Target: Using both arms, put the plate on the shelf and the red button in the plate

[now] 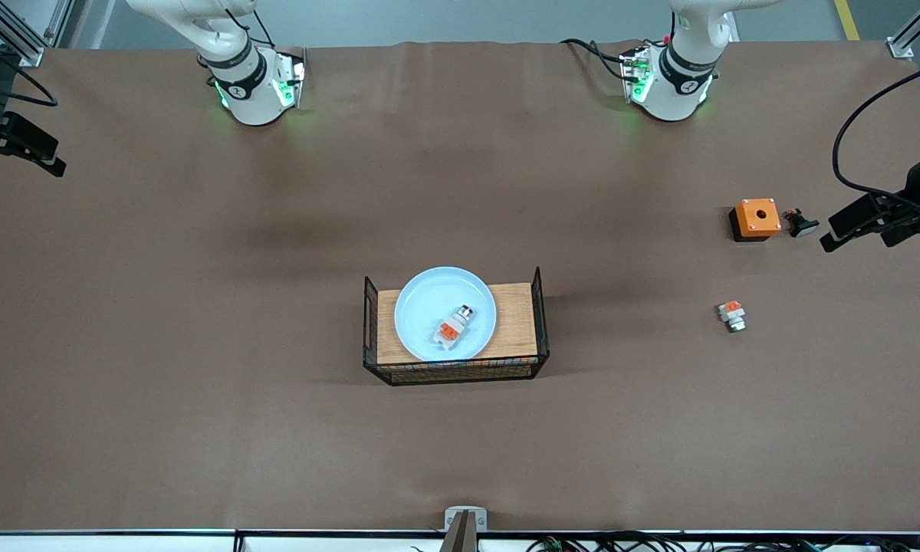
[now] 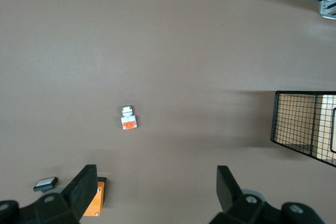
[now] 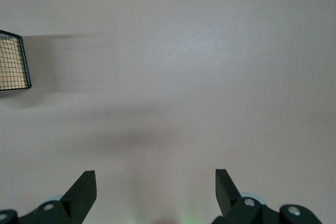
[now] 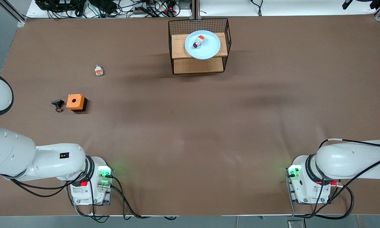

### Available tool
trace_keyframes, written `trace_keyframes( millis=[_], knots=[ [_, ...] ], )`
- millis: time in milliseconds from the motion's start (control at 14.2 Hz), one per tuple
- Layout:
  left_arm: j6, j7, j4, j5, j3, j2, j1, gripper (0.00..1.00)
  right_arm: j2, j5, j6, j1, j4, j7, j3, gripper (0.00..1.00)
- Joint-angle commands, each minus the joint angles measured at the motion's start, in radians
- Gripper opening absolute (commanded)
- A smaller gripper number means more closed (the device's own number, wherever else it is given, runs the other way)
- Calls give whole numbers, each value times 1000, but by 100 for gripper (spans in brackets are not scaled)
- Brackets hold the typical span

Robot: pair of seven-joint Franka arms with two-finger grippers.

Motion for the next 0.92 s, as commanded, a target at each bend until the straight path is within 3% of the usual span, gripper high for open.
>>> trace_keyframes(
  millis=[0,141,848],
  knots=[
    [13,17,31,5,121,28,-119,100,-26,-4,11,4,-27,13,-2,100],
    [13,17,29,14,167,28,-161,100,-26,-4,11,4,-27,11,-4,100],
    [-7,-2,31,33,159,-3,-158,100,-26,-12,11,5,-27,11,-4,100]
  ],
)
